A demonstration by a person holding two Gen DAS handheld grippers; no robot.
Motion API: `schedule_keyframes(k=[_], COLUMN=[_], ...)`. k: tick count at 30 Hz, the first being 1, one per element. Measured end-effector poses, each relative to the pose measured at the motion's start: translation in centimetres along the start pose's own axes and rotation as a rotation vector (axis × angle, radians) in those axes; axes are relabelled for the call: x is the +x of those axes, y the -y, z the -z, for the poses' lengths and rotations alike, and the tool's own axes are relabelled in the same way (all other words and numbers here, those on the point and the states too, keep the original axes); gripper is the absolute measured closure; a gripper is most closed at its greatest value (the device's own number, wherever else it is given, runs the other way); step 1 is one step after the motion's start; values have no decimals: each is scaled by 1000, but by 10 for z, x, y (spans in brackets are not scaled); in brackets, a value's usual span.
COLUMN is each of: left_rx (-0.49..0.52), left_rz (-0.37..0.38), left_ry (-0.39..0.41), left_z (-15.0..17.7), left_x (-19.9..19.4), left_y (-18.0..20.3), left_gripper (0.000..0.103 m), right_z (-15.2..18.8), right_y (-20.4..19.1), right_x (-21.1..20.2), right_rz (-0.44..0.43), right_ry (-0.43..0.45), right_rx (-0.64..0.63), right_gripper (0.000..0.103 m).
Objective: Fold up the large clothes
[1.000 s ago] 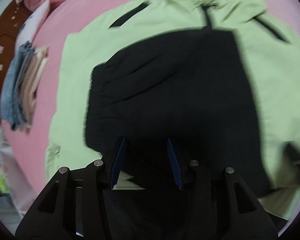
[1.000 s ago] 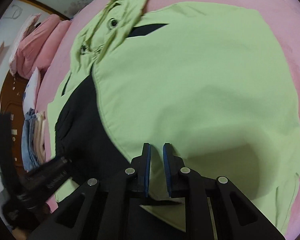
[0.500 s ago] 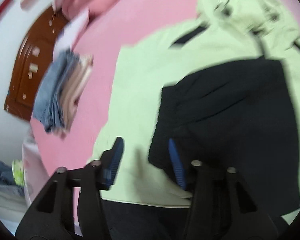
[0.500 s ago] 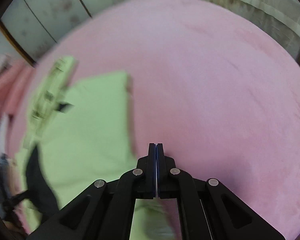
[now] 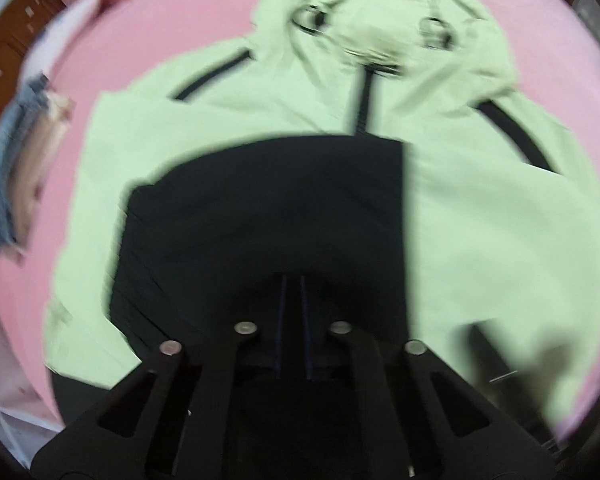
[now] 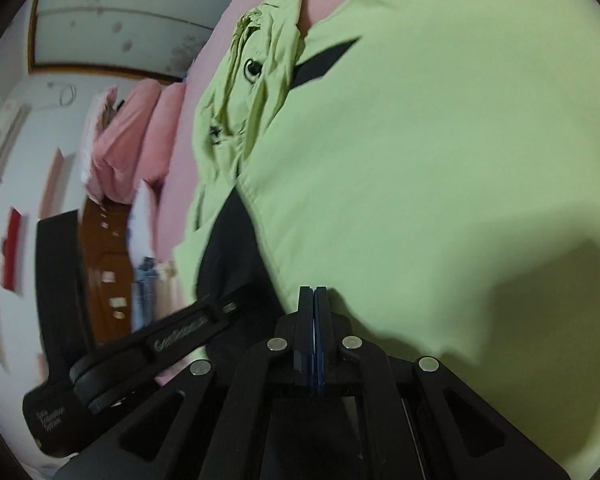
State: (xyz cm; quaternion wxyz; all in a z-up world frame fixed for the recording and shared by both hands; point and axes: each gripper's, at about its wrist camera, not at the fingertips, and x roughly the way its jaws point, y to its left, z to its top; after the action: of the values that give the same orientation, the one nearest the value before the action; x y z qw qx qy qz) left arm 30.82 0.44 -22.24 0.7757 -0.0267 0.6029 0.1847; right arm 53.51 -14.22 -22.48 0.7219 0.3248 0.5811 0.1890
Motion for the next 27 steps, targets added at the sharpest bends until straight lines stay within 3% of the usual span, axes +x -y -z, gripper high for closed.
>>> schedule_keyframes(k=[3,5,7,8,10,14,16,18,21,27], left_rx=[-25,-55,-52,-54,-27,57,48,38,44,3], left_rz=[-102,-160,-148,-151,-202,-309,-305,-286,-261,-179], left_ry=[-2,5,5,2,4,41,49,51,43,9], left_z=[-17,-27,-34,-37,-35,-36,-31,-29,-21,18], left_x=[20,36,45,45,46,47,47,45,40,25], left_y=[-25,-45,-56,-58,-50,-25,-21,-26,-40,-64], left_gripper=[100,101,101,101,101,101,101,101,101,101], right_z=[-46,-80,-100,-111,-125,-127,-116,-102,-73,-6], right_y=[25,55,91,104,120,114,99,88,78,60], right_x=[-3,-28,-66,-80,-99,-120,-127,-133,-119,-139], right_rz=[37,45,37,85,119,74,76,133,260,434], right_ry=[55,182,316,377,429,436,447,413,283,223], right_rx=[-37,57,178,223,271,250,200,155,98,-68], right_gripper=[103,103,103,103,103,103,103,103,103,102])
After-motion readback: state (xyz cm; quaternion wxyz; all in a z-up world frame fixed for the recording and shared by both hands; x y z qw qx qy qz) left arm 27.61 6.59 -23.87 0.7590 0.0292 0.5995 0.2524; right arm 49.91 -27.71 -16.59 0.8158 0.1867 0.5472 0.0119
